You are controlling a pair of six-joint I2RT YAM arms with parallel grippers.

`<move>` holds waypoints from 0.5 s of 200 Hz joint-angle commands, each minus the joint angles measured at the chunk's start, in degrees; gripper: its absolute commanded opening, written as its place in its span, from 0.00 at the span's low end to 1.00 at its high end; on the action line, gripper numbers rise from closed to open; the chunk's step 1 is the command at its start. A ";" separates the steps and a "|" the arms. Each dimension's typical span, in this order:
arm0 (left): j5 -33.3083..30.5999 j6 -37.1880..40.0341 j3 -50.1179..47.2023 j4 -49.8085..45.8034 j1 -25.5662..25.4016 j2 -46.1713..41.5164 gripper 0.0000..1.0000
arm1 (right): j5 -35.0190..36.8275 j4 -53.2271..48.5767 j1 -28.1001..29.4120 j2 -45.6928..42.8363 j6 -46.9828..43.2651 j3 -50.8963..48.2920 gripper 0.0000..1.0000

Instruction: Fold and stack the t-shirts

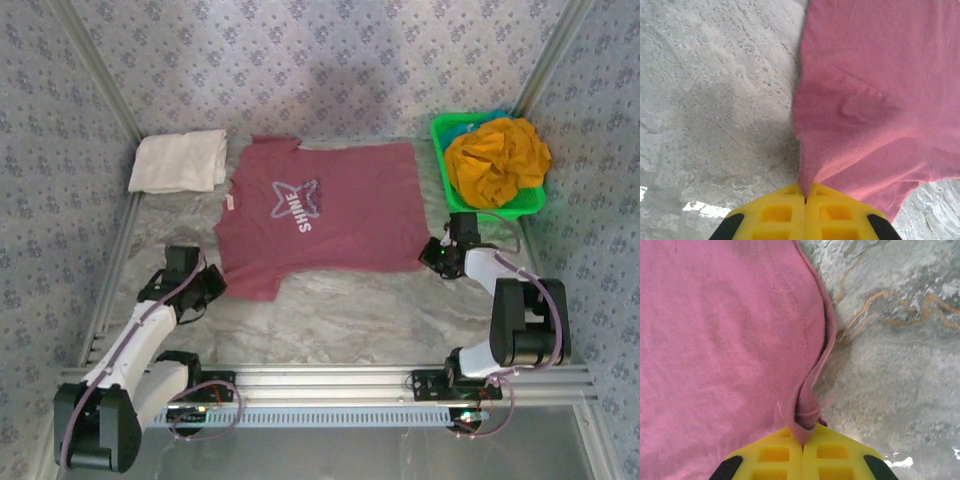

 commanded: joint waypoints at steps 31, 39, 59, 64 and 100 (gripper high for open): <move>-0.79 -2.51 -3.24 -6.11 0.52 -7.88 0.00 | -0.15 -6.17 1.91 -8.43 2.30 -4.52 0.00; -0.70 -2.87 -3.56 -6.90 0.56 -9.50 0.00 | 0.05 -7.38 2.08 -9.82 2.74 -4.90 0.00; 0.31 -3.74 -3.48 -9.56 0.52 -13.38 0.00 | 0.89 -10.71 2.42 -13.75 3.74 -5.62 0.00; 0.63 -4.02 -3.34 -10.42 0.56 -14.36 0.00 | 1.12 -11.62 2.40 -14.65 3.99 -5.74 0.00; 3.65 -7.57 -4.01 -11.86 0.42 -20.16 0.00 | 1.52 -16.83 2.54 -20.41 4.22 -6.72 0.00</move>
